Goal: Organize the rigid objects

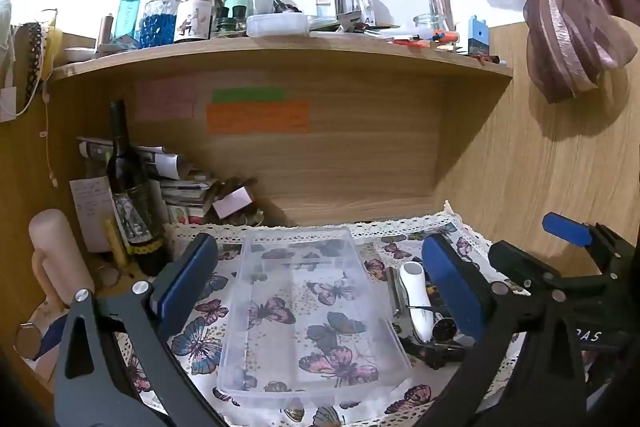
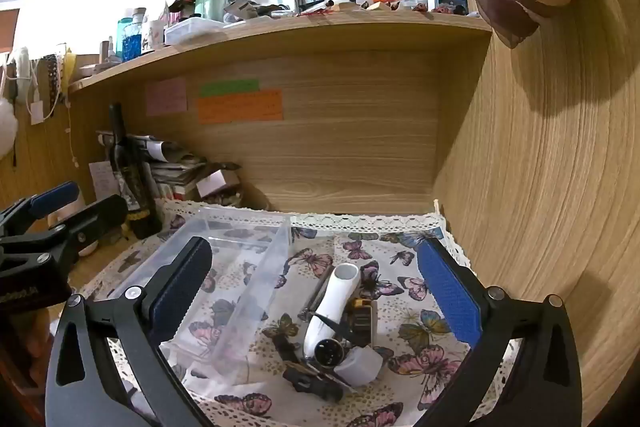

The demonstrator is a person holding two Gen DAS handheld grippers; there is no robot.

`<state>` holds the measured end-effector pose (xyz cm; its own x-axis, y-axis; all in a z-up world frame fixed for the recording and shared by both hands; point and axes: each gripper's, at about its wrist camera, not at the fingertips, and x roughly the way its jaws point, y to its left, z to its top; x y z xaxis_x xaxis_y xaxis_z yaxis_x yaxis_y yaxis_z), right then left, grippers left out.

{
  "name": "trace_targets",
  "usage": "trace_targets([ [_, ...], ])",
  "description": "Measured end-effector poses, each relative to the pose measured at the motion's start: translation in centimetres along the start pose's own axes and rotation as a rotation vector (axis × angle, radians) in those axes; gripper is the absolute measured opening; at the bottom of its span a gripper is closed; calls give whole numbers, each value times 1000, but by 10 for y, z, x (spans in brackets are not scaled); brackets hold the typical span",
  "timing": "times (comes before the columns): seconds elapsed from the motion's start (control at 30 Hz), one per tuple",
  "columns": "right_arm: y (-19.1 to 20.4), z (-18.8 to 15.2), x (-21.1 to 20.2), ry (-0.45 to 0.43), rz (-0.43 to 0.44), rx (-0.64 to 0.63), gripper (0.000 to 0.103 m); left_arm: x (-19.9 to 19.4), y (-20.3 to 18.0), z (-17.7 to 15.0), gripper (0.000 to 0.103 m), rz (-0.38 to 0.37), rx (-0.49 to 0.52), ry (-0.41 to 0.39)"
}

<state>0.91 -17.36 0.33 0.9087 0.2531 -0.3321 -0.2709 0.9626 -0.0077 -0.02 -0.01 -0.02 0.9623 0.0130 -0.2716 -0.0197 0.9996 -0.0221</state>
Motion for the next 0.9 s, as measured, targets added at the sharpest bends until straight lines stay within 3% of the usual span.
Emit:
trace_targets([
  [0.9, 2, 2, -4, -12, -2, -3, 103, -1, 1, 0, 103, -22, -14, -10],
])
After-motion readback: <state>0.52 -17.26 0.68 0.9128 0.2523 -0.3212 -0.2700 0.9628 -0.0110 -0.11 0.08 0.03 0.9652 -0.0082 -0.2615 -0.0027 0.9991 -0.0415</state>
